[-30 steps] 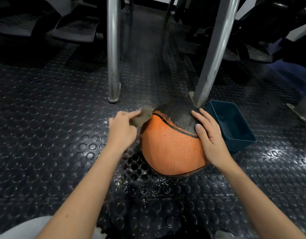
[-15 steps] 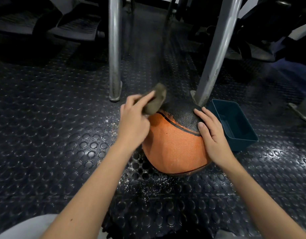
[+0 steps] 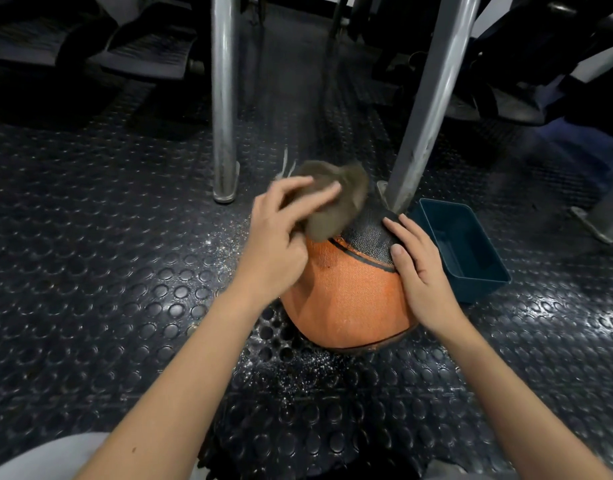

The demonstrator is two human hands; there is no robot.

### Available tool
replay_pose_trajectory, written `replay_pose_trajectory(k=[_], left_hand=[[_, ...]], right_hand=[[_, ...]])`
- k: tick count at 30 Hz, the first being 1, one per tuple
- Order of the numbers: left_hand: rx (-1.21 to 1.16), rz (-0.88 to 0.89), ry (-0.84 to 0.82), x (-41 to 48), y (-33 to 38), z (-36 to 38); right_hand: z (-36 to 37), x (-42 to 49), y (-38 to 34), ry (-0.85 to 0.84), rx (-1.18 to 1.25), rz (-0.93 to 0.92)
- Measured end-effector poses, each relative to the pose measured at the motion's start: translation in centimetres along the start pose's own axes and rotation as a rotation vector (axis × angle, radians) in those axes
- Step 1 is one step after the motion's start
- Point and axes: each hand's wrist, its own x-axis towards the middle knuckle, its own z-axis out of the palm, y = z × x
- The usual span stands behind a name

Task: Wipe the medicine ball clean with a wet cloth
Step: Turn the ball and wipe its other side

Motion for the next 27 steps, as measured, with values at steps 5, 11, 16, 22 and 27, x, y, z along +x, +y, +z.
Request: replay_pose_trajectory(k=[5, 11, 16, 22, 27], left_hand=[[0.099, -0.342, -0.232, -1.4, -4.9, 0.4], [0.027, -0.275, 0.016, -0.6, -0.7, 0.4], [0.211, -0.136, -0.179, -3.4, 1.6, 2.9], [0.044, -0.521, -0.089, -2.6, -1.9, 2.4], [-0.024, -0.622, 0.047, -1.7, -1.9, 0.7]], right_hand=[[-0.2, 0.0, 0.2, -0.024, 0.005, 0.000], [-0.5, 0.2, 0.4, -0.010, 0.038, 0.034], [-0.6, 0.5, 1.0, 0.016, 0.019, 0.009], [-0.2, 0.8, 0.8, 0.002, 0.000, -0.006], [-0.7, 0.6, 1.1, -0.003, 0.030, 0.037]])
